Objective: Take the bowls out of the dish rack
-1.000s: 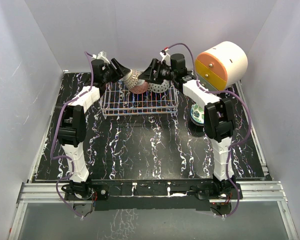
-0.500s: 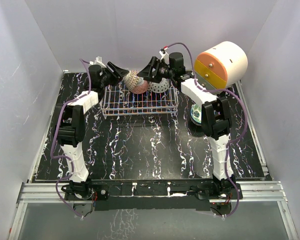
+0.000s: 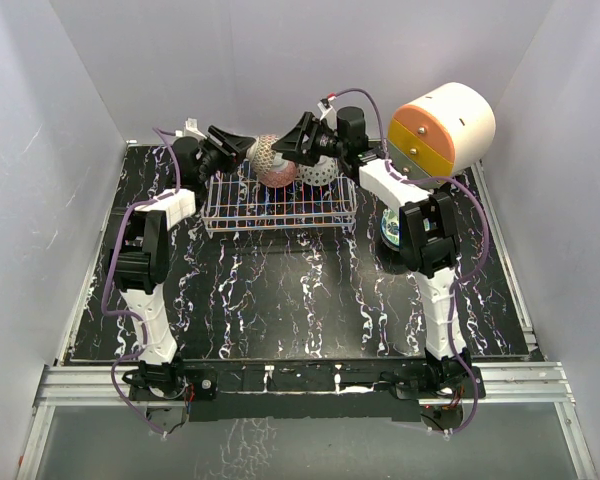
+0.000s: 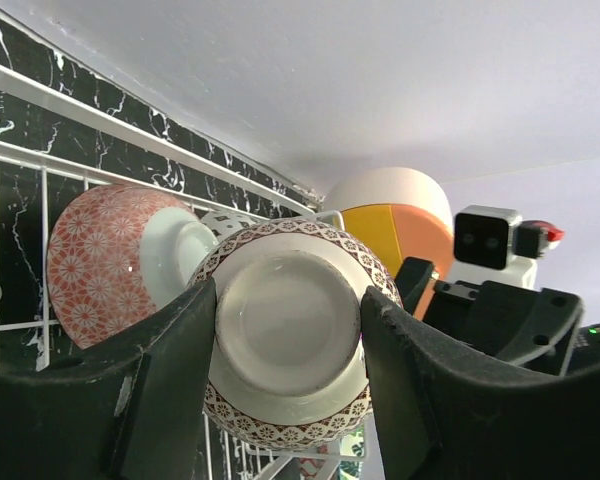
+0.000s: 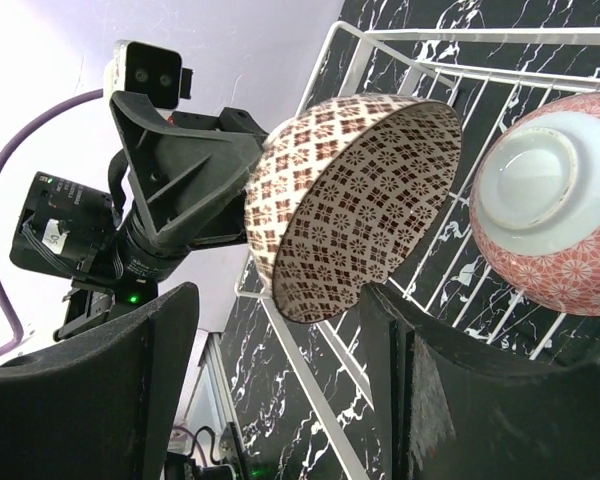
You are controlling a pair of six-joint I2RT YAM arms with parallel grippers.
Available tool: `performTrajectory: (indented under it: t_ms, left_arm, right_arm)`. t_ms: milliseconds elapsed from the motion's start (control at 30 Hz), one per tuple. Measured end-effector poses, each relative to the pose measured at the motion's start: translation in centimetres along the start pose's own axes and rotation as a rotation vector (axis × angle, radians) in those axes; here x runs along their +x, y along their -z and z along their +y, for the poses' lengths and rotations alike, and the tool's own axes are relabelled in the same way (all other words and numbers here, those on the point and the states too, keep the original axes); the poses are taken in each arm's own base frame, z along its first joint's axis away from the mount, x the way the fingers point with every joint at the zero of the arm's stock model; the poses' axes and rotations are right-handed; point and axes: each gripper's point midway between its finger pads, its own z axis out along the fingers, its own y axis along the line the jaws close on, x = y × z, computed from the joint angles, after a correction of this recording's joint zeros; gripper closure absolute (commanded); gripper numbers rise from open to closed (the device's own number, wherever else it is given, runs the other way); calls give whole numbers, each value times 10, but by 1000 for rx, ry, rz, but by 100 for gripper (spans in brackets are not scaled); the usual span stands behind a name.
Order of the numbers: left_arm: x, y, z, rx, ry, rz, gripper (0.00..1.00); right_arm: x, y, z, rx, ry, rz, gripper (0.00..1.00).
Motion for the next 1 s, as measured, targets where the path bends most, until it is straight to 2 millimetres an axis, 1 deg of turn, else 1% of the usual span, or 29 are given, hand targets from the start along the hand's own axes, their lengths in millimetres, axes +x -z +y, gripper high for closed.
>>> performTrajectory:
  t_ms: [233,333,567,733,933,1000]
  left_arm:
    - [-5,2,-14,62,43,-7,77]
    - [-3,3,-16,77,57,-4,77]
    - [0,5,-15,82,76,8,76]
    - [0,5,-17,90,76,7,76]
    - [-1,5,-19,100,70,5,75]
    - [0,5,-17,95,72,8,75]
  right_arm:
    - [4,-7,-5,-30,-46,6,33]
    - [5,-8,-4,-43,-59,7,34]
    - [6,-12,7,-78,-60,9,34]
    - [1,-18,15,-108,-41,0,36]
    - [5,-27,8,-110,-62,8,51]
    - [5,-27,8,-112,-66,8,56]
